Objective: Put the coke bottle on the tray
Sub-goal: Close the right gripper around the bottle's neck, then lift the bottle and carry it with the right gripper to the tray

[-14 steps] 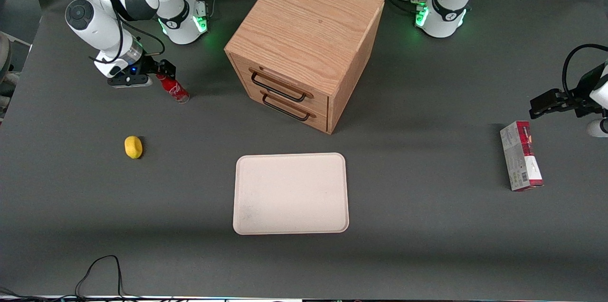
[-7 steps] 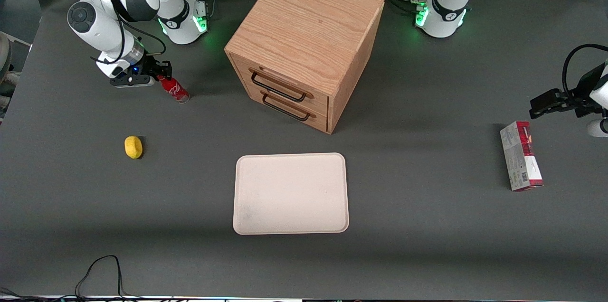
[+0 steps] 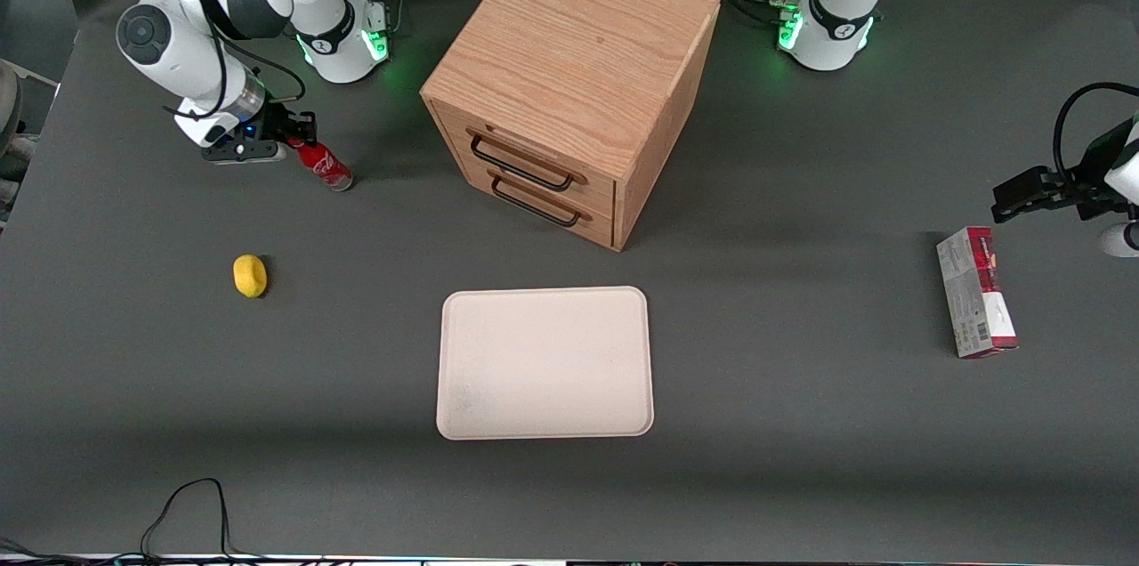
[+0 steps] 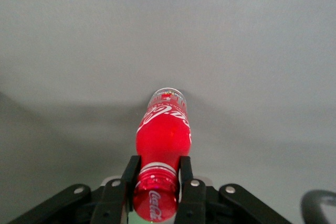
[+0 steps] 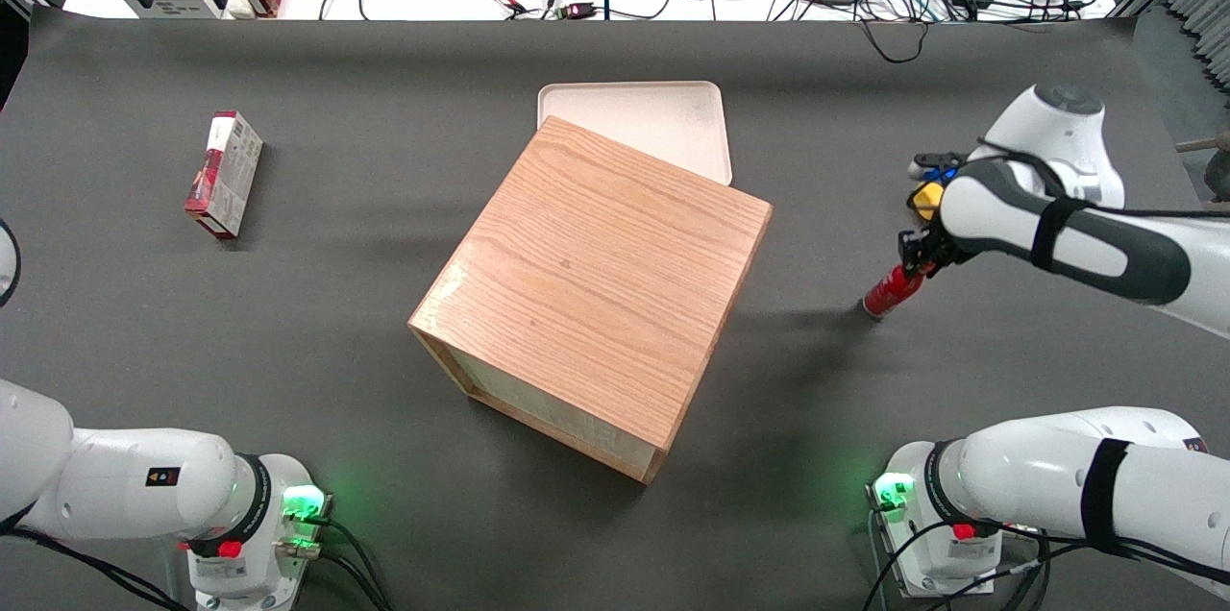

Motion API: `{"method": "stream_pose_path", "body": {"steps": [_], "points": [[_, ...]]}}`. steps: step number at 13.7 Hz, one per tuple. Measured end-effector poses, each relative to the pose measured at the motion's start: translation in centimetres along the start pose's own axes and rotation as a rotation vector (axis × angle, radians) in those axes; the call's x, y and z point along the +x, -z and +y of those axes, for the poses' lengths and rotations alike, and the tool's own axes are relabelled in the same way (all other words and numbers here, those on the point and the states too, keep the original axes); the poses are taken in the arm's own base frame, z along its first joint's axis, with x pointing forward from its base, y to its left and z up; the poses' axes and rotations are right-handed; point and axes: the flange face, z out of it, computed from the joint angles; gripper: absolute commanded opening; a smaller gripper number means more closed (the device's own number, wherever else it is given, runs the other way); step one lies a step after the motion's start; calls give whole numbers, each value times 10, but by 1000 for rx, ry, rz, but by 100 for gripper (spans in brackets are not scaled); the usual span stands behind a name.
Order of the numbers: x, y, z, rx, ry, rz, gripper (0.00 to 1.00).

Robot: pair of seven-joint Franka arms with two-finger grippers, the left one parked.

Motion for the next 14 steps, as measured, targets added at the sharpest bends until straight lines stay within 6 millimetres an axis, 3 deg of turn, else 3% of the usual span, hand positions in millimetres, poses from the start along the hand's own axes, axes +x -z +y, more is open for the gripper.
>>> {"method": "stream_pose_path", "body": {"steps": [3, 6, 8, 11, 14], "points": [[32, 76, -17, -19, 32, 28, 8], [75, 174, -51, -45, 82, 27, 8], [107, 223, -70, -47, 106, 19, 8], [165, 273, -89, -34, 129, 26, 8], [216, 296, -134, -3, 209, 35, 8]]}}
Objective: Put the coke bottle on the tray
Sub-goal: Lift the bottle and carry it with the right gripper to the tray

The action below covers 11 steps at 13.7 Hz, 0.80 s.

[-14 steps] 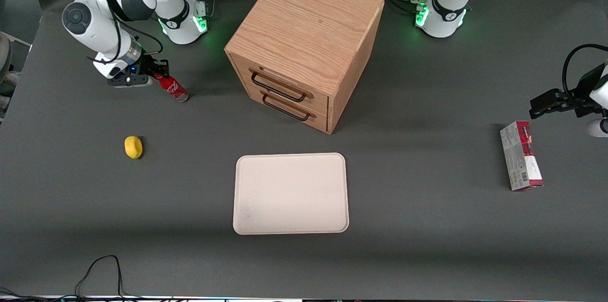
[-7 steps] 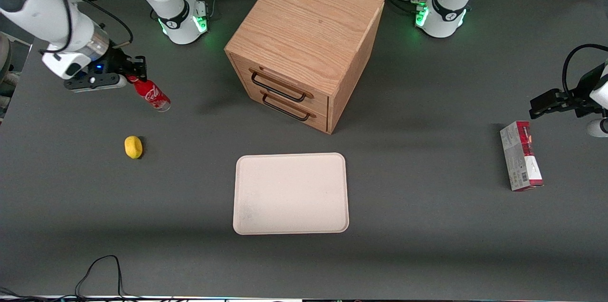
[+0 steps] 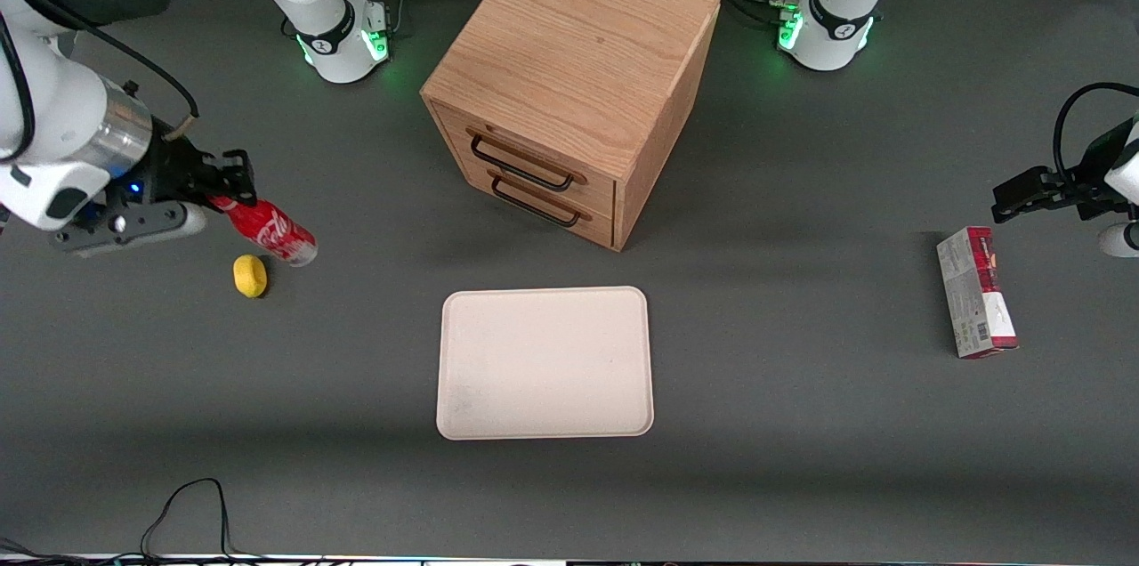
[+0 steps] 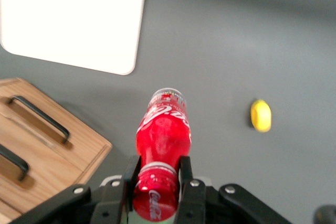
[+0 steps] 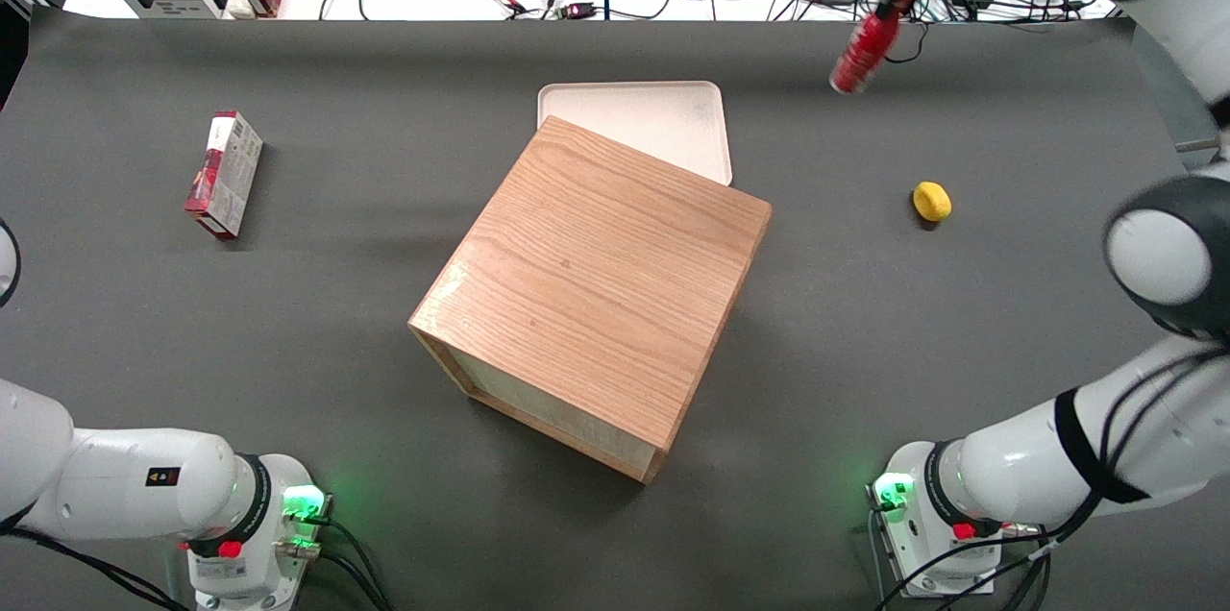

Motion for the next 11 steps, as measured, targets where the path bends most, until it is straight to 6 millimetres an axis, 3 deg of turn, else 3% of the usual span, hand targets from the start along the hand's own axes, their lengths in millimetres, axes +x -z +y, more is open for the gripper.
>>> {"method": "stream_pose_path", "body": {"steps": [2, 5, 9, 11], "points": [[40, -14, -25, 36, 45, 18, 8], [87, -70, -65, 16, 100, 29, 9], [122, -148, -139, -99, 203, 81, 8], [138, -177, -146, -103, 220, 113, 10]]}}
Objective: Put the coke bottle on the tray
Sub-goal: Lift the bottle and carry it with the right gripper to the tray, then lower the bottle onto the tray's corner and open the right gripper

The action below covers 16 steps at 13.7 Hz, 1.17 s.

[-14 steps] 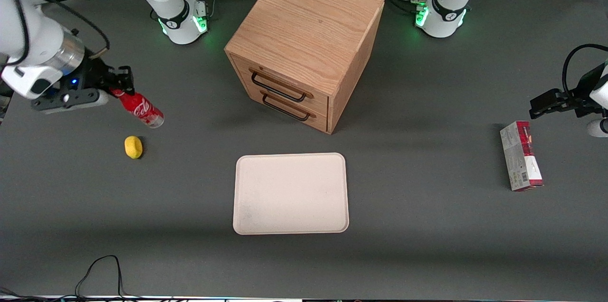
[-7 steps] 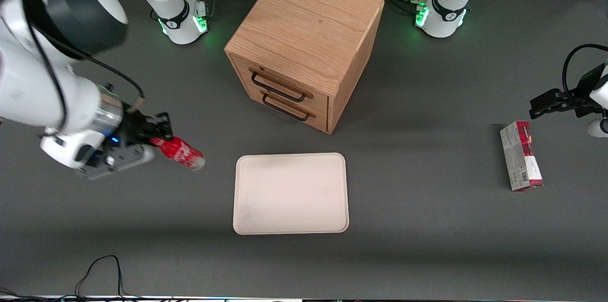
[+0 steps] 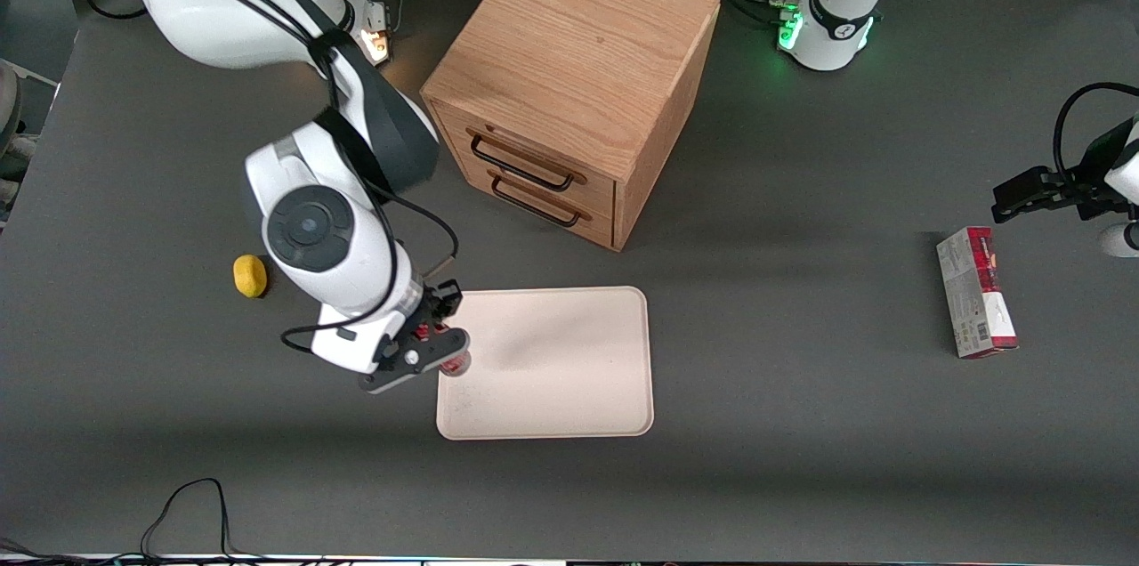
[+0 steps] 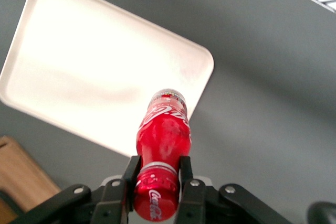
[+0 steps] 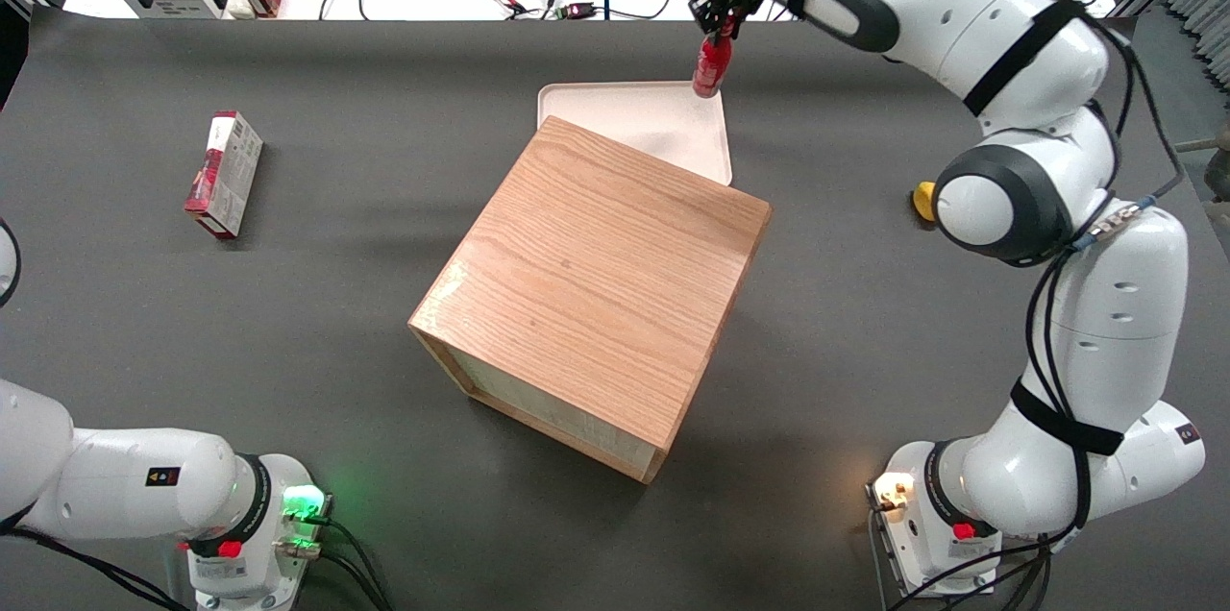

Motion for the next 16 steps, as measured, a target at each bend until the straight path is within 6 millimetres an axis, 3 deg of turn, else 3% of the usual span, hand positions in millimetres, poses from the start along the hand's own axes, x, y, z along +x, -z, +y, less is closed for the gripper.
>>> {"method": "stream_pose_path", "body": {"steps": [5, 8, 10, 11, 12, 13, 16], "points": [[22, -68, 9, -24, 9, 60, 18], [25, -88, 5, -14, 16, 55, 21], [25, -98, 3, -9, 19, 58, 30], [26, -101, 3, -8, 19, 59, 37], [26, -103, 4, -7, 18, 63, 58], [26, -105, 6, -6, 16, 64, 99], [27, -104, 16, -5, -2, 75, 100]]}}
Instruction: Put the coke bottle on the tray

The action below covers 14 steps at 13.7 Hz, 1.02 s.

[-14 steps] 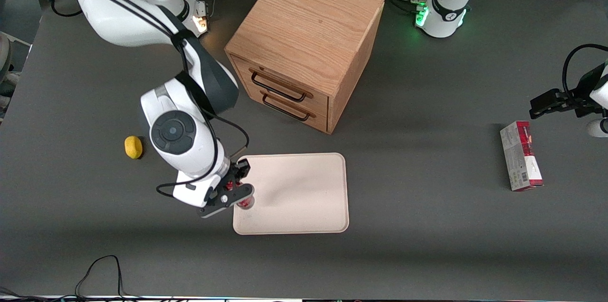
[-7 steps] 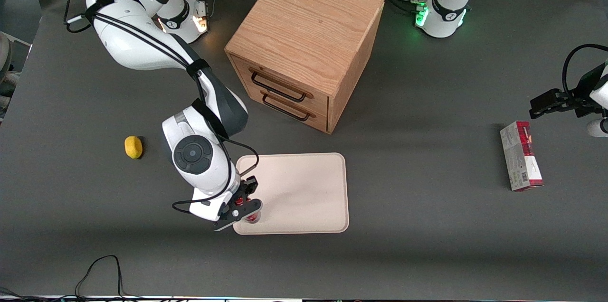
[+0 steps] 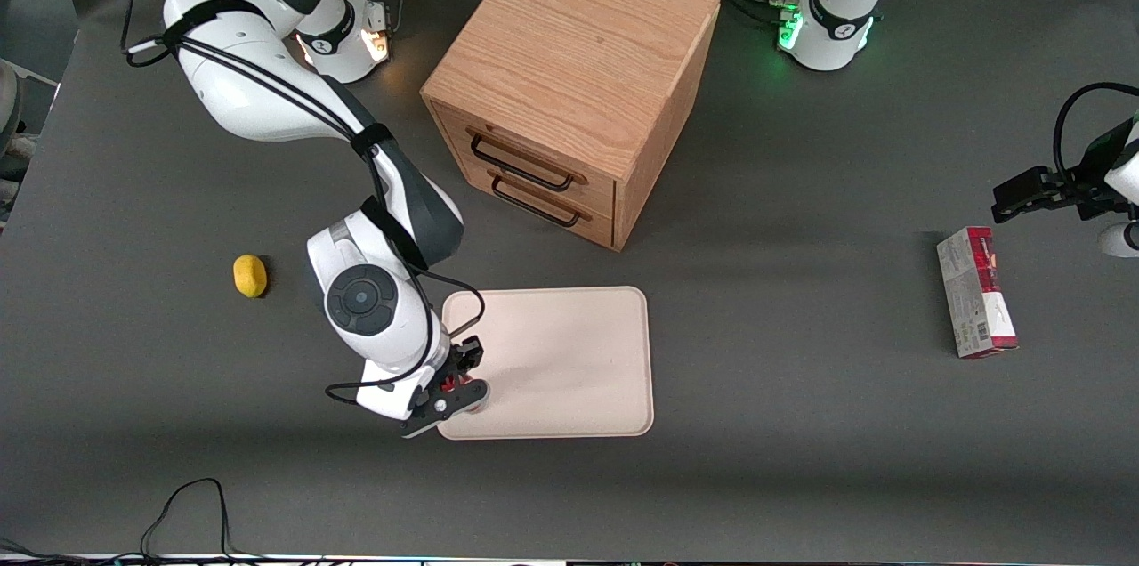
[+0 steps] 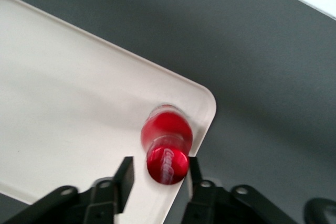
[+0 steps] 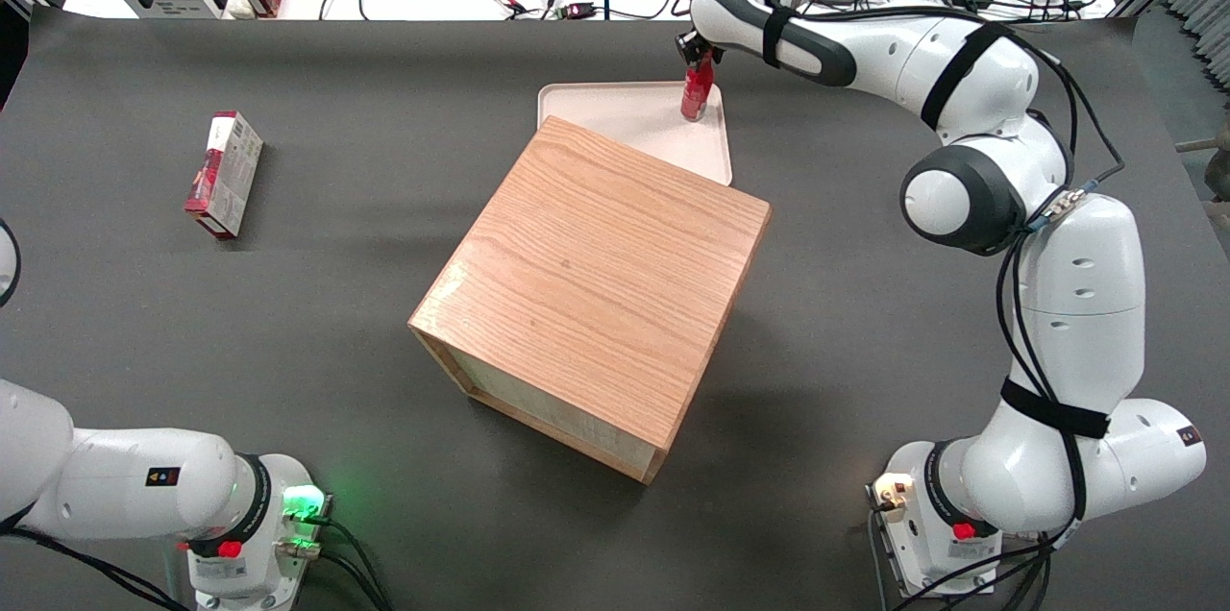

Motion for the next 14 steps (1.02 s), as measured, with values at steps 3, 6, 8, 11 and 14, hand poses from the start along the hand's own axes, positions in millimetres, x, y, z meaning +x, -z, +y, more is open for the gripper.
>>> {"method": "stream_pose_path", "body": {"steps": [3, 6, 8, 11, 14], "points": [[1, 7, 9, -1, -32, 13, 100], [0, 55, 21, 23, -77, 28, 100], [-16, 110, 44, 60, -130, -22, 100], [-61, 182, 101, 85, -251, -87, 100], [-142, 215, 167, 99, -392, -141, 100]]}}
